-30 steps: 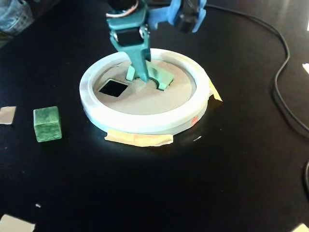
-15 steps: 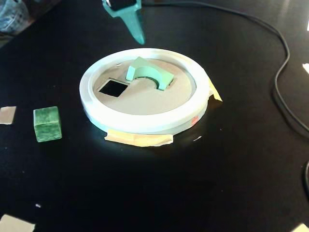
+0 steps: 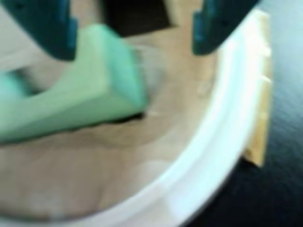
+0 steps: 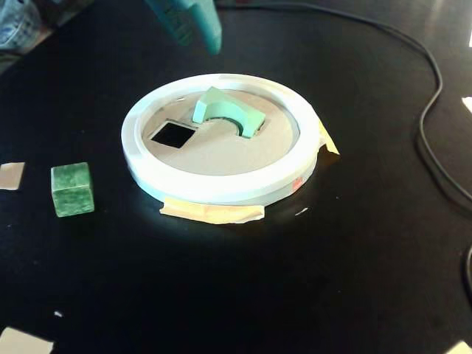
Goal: Pick up the U shape block and drop it in corresponding U shaped hole
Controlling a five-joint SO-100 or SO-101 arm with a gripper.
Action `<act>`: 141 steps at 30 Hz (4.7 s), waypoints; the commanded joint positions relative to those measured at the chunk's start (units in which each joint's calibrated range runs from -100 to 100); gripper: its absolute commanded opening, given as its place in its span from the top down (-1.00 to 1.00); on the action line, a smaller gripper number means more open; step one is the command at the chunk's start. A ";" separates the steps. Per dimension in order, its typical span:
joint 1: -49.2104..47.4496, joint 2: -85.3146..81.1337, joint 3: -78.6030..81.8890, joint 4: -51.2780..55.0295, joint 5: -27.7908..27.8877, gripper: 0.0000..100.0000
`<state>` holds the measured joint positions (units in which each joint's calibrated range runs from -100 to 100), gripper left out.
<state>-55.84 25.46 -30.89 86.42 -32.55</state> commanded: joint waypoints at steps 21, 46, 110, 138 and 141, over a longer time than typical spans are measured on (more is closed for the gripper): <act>1.66 -7.86 -3.17 -2.68 6.01 -0.30; 7.03 -39.29 68.51 -63.99 8.64 -0.31; 20.26 -13.41 75.79 -94.90 9.23 -0.30; 20.26 -61.69 84.63 -40.31 9.43 -0.31; 20.39 -65.27 84.63 -28.67 11.09 -0.31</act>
<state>-36.96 -31.97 54.12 43.84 -23.47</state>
